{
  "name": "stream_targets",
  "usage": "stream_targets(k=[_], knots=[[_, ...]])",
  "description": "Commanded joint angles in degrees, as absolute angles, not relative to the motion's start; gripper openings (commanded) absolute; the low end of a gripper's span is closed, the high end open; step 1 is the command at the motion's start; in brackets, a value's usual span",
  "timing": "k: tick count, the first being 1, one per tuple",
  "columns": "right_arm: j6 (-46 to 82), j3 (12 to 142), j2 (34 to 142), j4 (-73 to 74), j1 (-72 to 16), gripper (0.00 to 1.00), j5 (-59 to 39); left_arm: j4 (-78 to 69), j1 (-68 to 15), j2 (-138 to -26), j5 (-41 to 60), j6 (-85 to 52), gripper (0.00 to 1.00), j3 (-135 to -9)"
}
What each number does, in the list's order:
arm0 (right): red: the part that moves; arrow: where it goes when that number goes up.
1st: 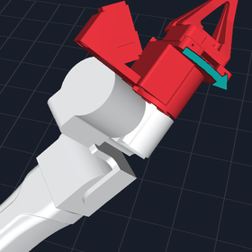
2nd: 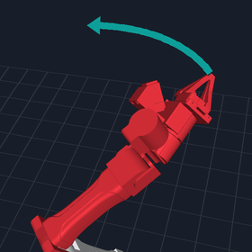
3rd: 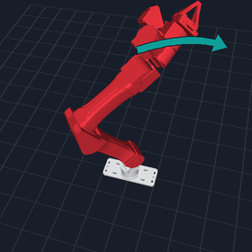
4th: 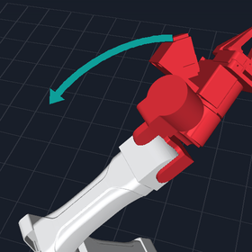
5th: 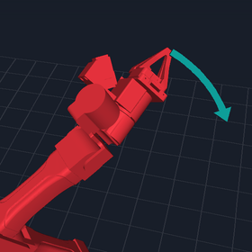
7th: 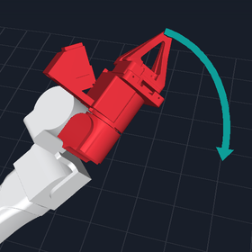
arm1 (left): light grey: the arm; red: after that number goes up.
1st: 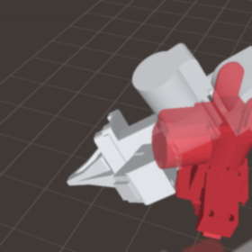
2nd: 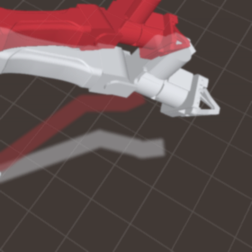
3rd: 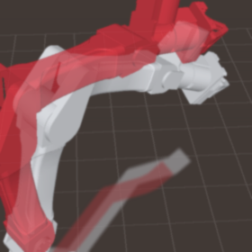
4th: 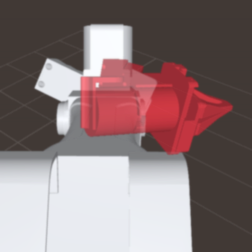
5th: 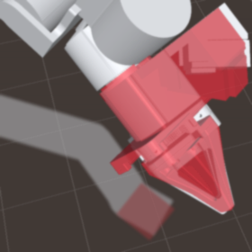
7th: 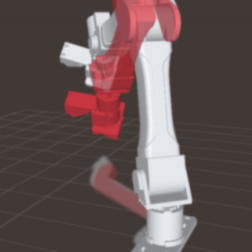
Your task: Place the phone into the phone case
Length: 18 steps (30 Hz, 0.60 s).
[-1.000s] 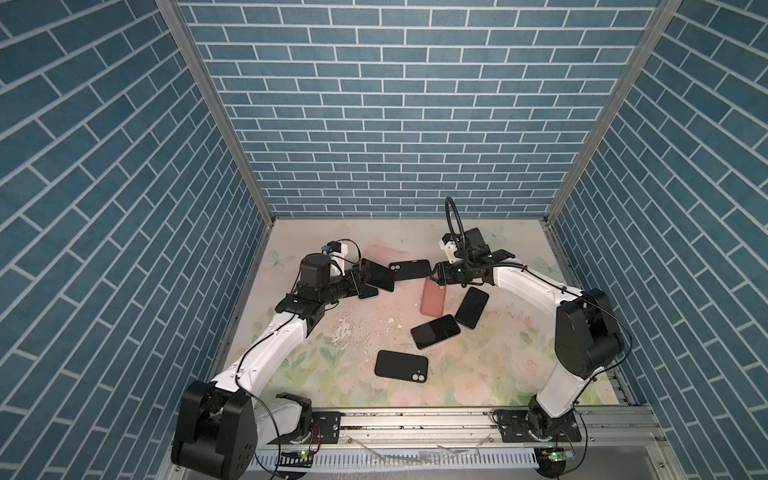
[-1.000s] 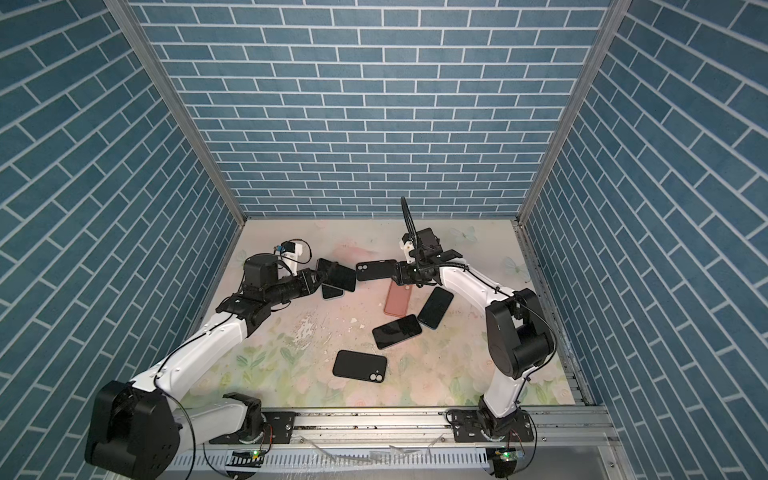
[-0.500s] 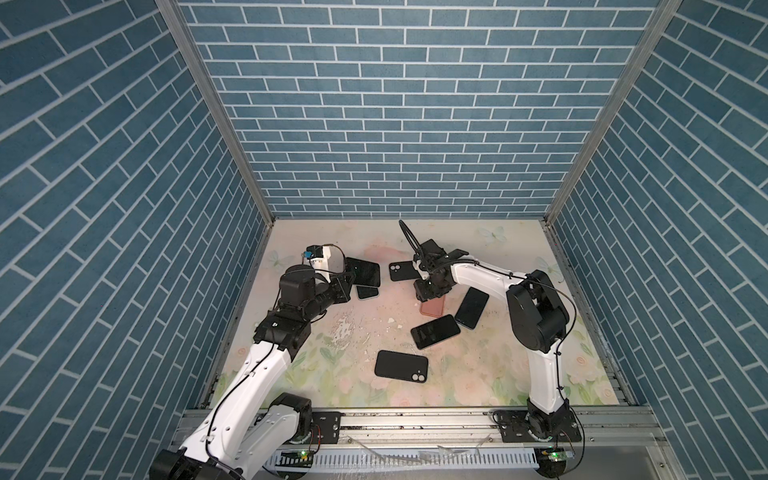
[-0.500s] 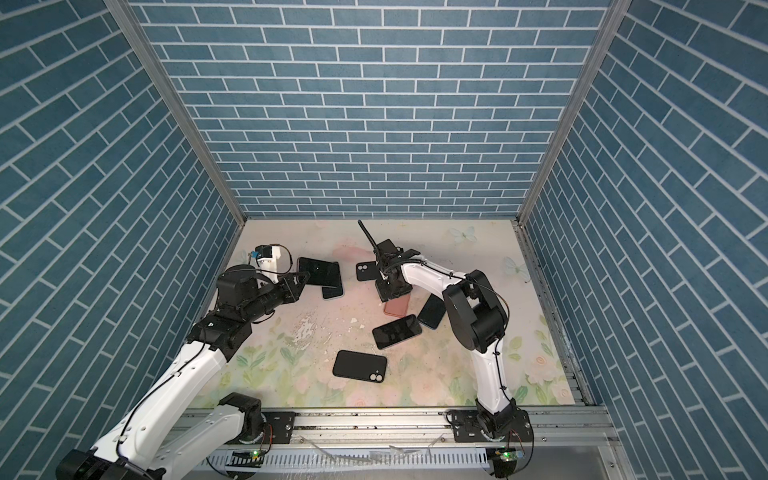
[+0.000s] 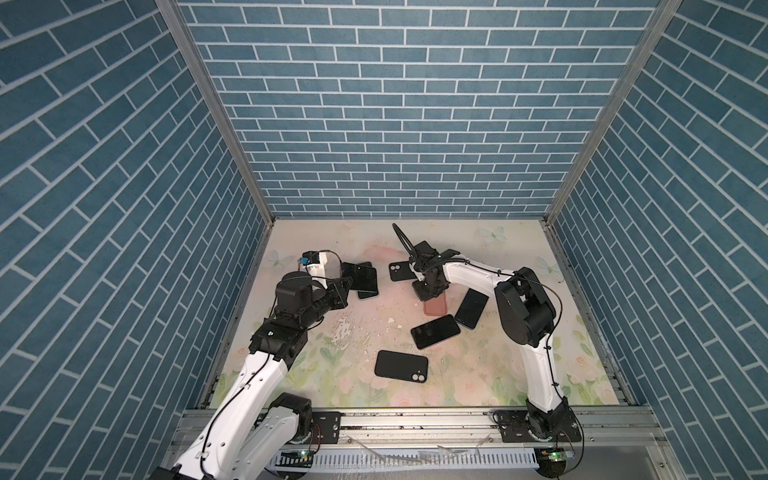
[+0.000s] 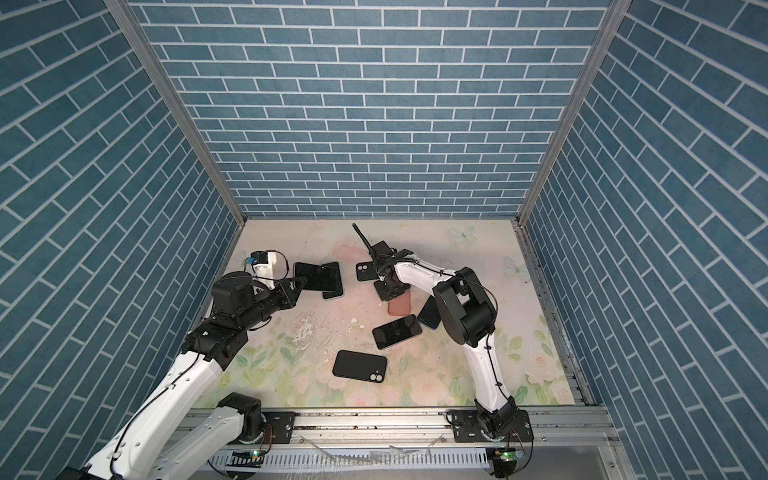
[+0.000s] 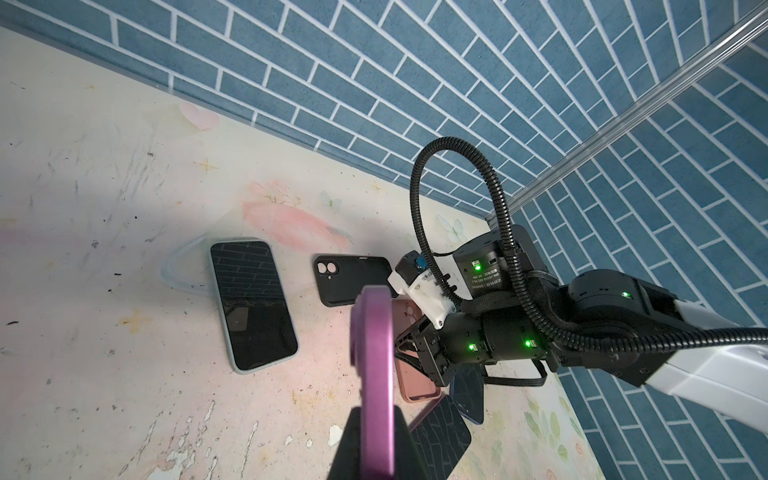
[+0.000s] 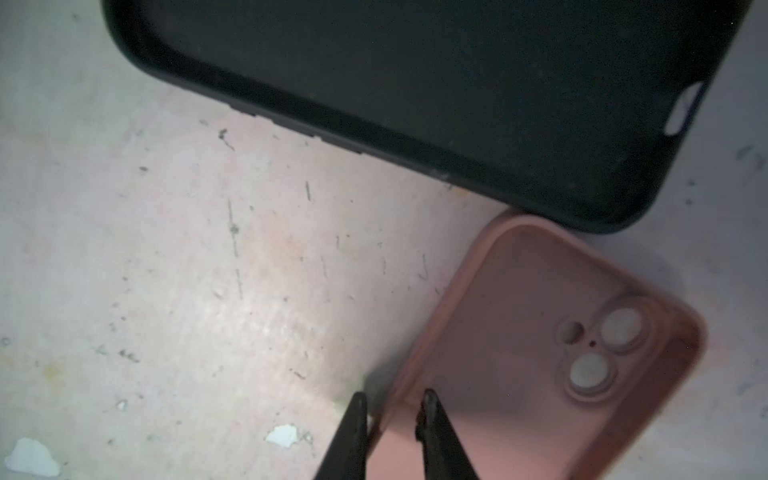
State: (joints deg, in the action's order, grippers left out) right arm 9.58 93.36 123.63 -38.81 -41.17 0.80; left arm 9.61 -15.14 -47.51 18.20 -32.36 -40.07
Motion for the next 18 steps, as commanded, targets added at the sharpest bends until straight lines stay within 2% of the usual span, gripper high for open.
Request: stream_targets(k=[1,7,18], knots=[[5.88,92.09,122.95,-41.22,-43.0,0.17,-0.35,7.65,-14.94,-46.09,17.83,-32.28,0.0,-40.22],[1.45,89.19,117.62,-41.12,-45.74,0.0,-4.11,9.54,-13.96,-44.45,17.32,-31.95,0.0,-41.43],[-16.61,83.12,112.42,-34.56,-48.09,0.0,-13.64,13.45,-10.64,-39.62,17.95,-34.25,0.0,-41.14]])
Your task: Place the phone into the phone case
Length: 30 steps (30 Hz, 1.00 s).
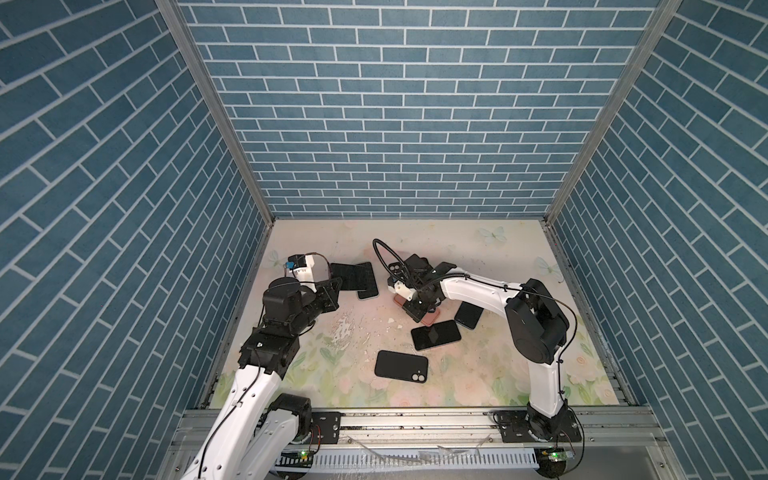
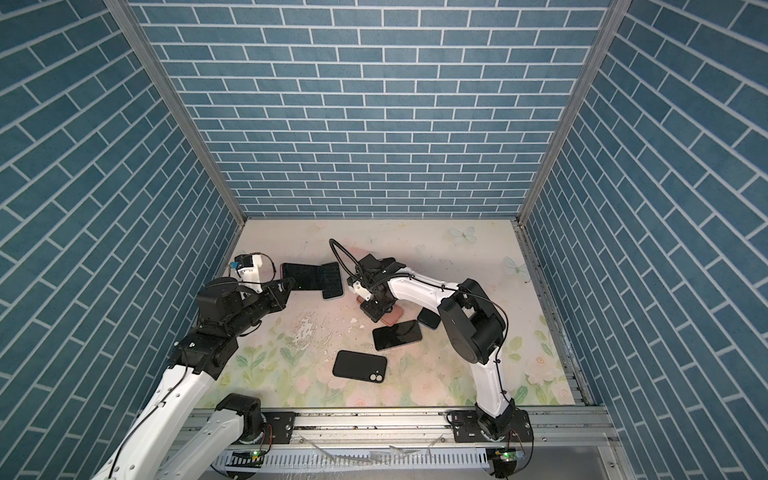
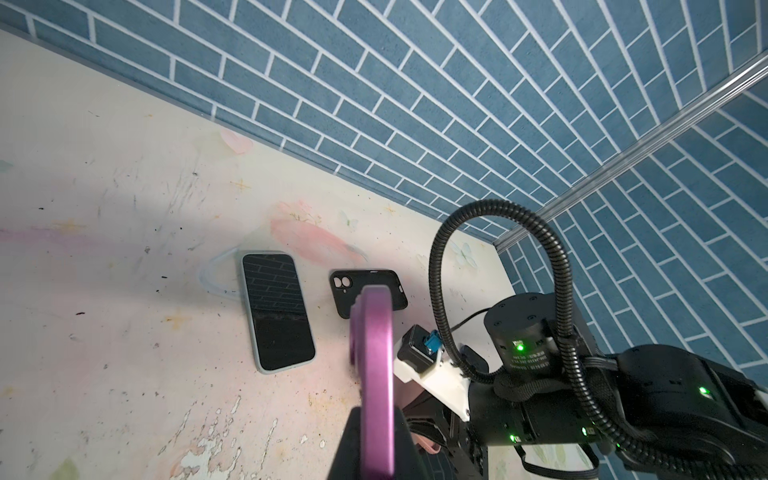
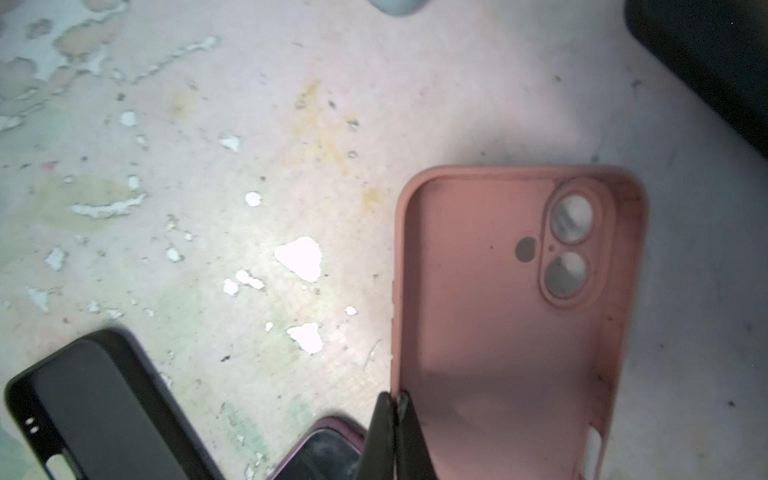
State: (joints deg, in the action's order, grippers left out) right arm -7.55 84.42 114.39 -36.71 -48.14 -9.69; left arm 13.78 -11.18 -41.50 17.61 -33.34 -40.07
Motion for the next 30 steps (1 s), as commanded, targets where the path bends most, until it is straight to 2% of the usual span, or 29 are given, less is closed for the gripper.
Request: stream_targets(k=[1,12,21,25,30], knots=[[-18.38,82.66,112.34,-33.94,-48.08,0.0,-14.24,13.82,-10.55,-39.04,17.8,-34.33,0.0,-40.97],[-38.31,81.2,114.7,-31.22,-48.58,0.01,-13.21,16.26,-10.28,-34.96,16.6,-35.77,0.0,-38.58],[-42.57,79.67,115.05,-29.87,-49.24,0.23,-8.46,14.73,-10.18,-35.63,17.55,-37.07,0.0,-37.62],[-42.29,72.75,109.16,-21.91,-49.24,0.34,-6.79,13.76,-10.19,-36.19,18.4,-37.52,0.0,-37.09],[-38.94,65.78,101.43,-14.15,-48.33,0.39,-6.43,11.71,-10.19,-39.63,21.29,-37.52,0.0,-37.22]])
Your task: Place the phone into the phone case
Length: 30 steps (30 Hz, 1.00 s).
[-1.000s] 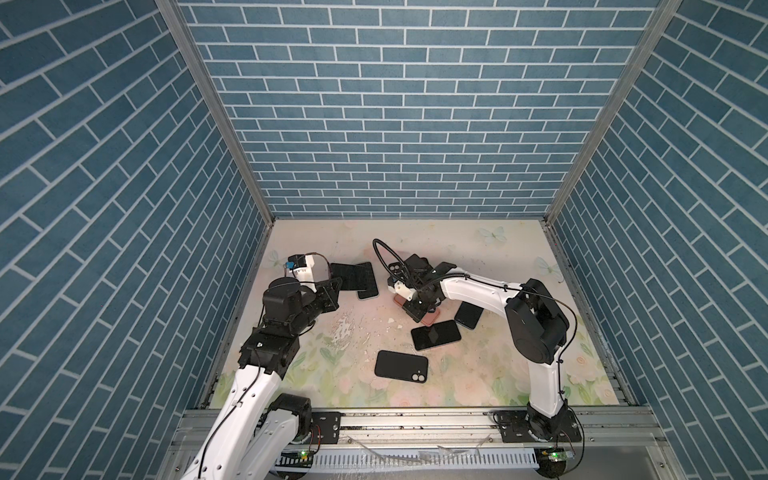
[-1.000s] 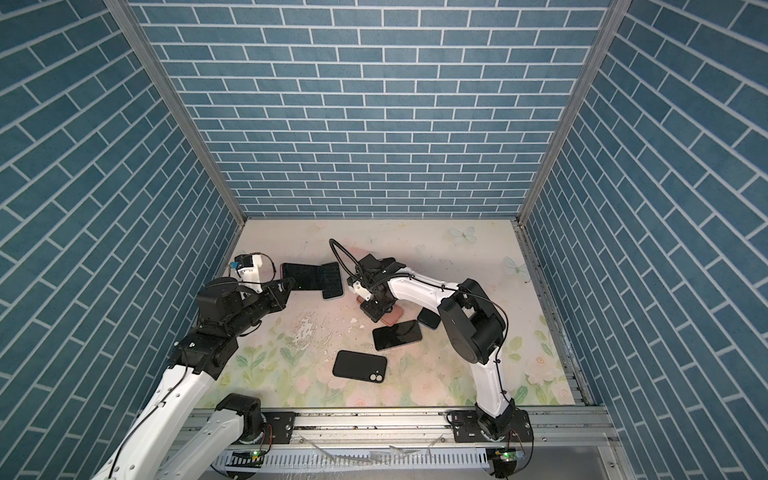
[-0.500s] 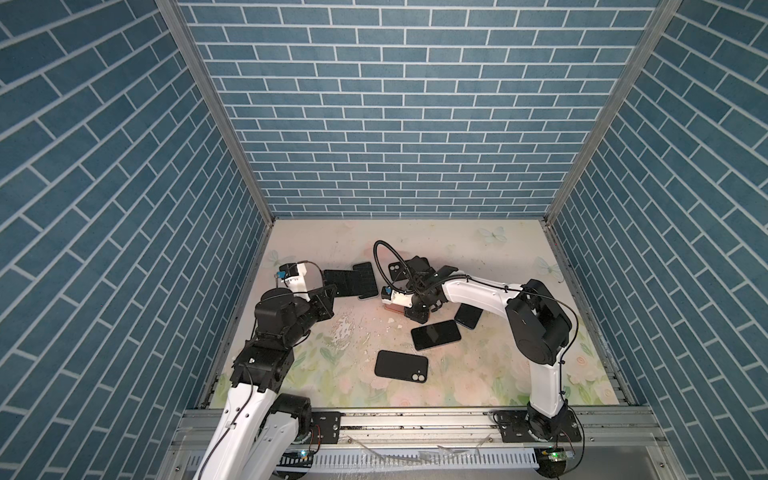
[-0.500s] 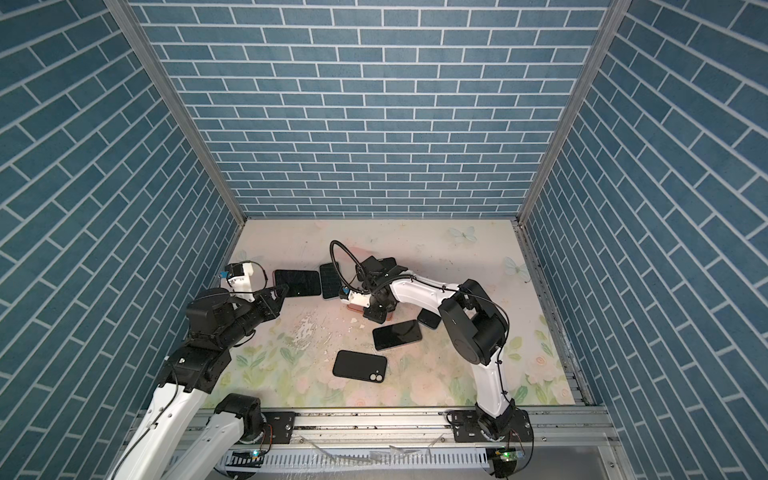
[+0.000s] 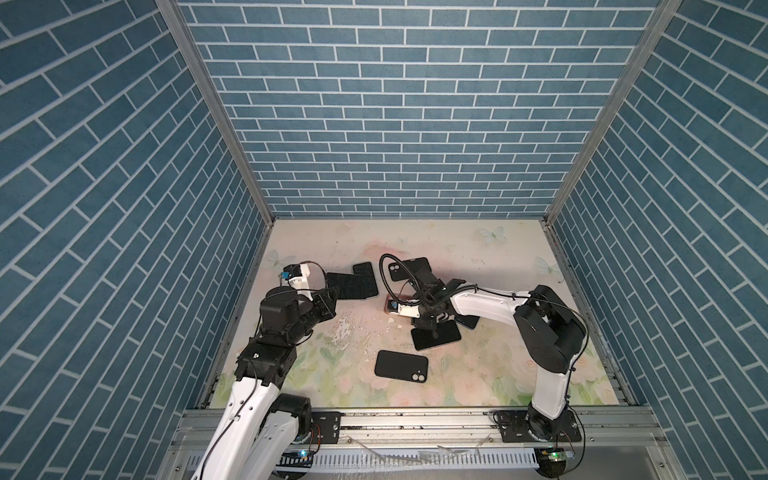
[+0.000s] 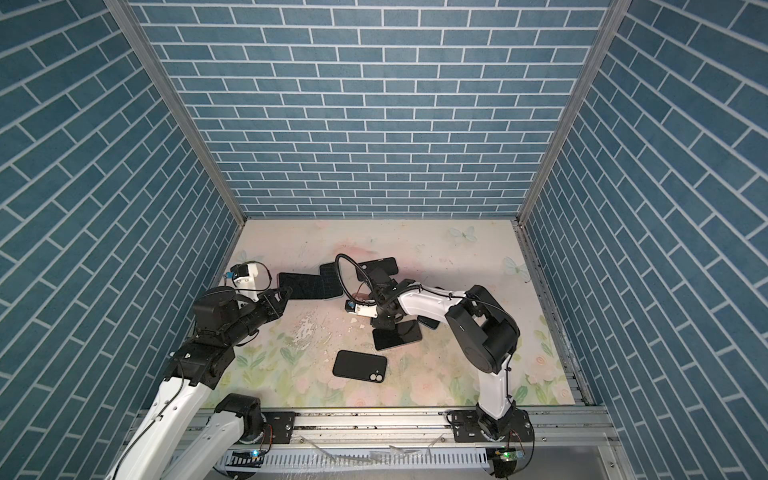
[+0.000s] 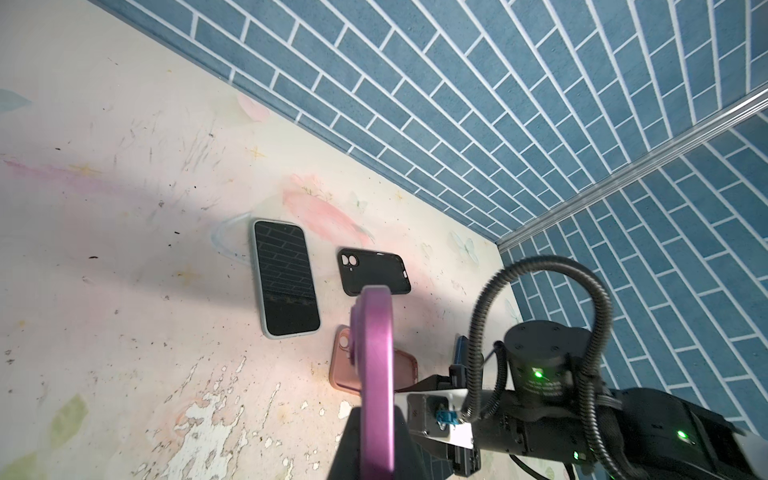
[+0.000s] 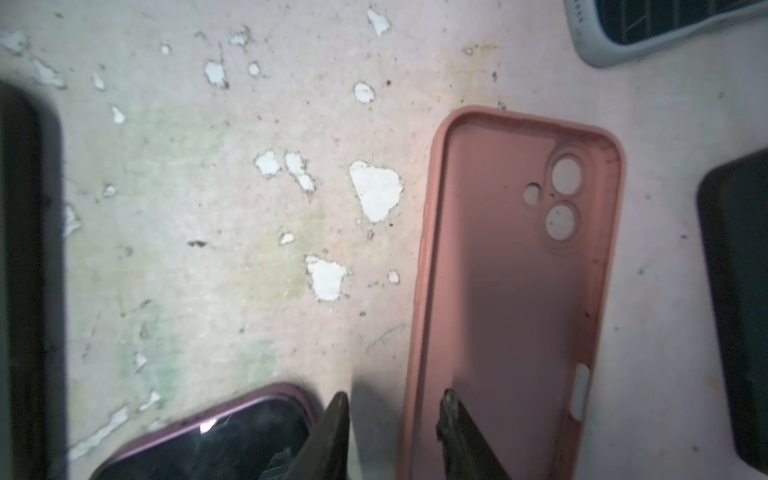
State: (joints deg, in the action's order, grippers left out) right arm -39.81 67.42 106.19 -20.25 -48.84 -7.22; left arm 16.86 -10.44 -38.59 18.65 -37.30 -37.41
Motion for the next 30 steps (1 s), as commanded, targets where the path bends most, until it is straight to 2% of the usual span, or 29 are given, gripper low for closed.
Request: stream_targets(k=[1,5,9,16,21,30], knots=[[-37.48,65.15,100.43,-13.53,-48.01,0.4,-7.02,11.38,-10.2,-40.27,21.8,-37.41,0.0,-37.35],[-24.41,64.99,97.77,-13.1,-46.29,0.4,-7.09,10.07,-10.19,-43.48,24.16,-37.01,0.0,-37.97],[-7.97,68.95,98.8,-19.19,-44.79,0.4,-5.78,8.73,-10.28,-48.23,27.79,-36.56,0.0,-39.0],[18.47,68.39,99.82,-25.11,-42.98,0.35,-0.5,6.07,-10.55,-53.42,30.67,-36.0,0.0,-39.35],[25.03,69.11,103.36,-27.41,-42.98,0.36,-0.92,5.4,-10.55,-53.61,29.89,-35.84,0.0,-38.96],[25.74,73.21,110.48,-27.09,-42.96,0.35,-1.2,4.91,-10.52,-53.24,29.34,-35.99,0.0,-38.63]])
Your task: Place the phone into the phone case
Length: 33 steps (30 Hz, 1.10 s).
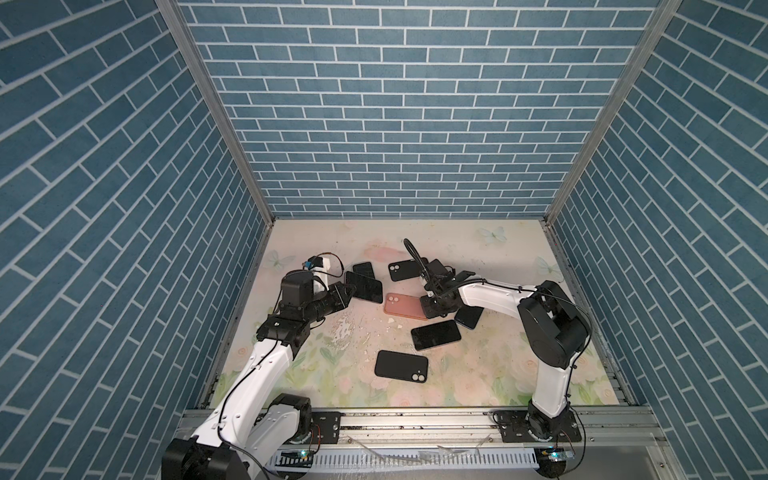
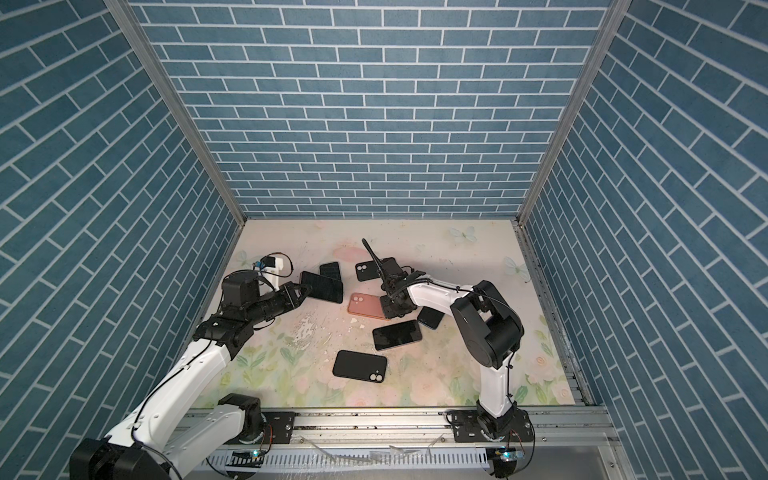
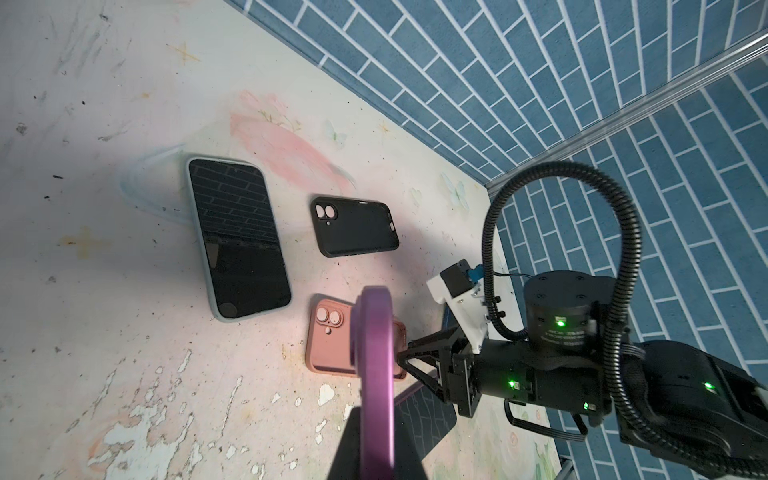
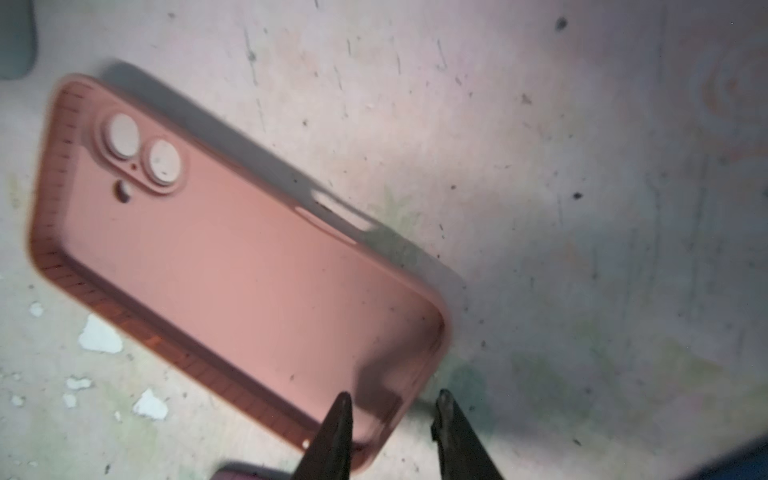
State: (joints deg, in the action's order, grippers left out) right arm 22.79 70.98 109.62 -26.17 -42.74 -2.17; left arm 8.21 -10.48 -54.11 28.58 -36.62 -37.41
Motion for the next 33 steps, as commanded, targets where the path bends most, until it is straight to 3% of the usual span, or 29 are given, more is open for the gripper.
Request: stream_targets(k=[1,12,17,19,24,33], knots=[[25.67,73.51,110.98,-27.08,-42.98,0.34,-1.01,4.84,-10.55,-53.15,29.23,-35.95,0.0,-38.58],[21.68,77.97,115.92,-27.55,-42.56,0.18,0.53,3.26,-10.55,-53.57,28.92,-36.41,0.0,-37.97],[21.19,80.28,117.42,-27.93,-41.09,0.15,0.37,1.34,-10.52,-54.14,29.74,-37.52,0.0,-36.79],[21.18,81.01,117.1,-28.64,-40.32,0.17,0.31,0.52,-10.53,-54.37,30.26,-38.18,0.0,-36.18],[20.8,78.19,110.06,-25.84,-37.52,0.33,-1.17,-3.77,-11.13,-54.73,30.93,-41.12,0.0,-33.39],[23.13,66.27,93.47,-8.59,-25.75,0.39,-25.25,-19.29,-13.55,-60.88,33.1,-49.66,0.0,-30.41]])
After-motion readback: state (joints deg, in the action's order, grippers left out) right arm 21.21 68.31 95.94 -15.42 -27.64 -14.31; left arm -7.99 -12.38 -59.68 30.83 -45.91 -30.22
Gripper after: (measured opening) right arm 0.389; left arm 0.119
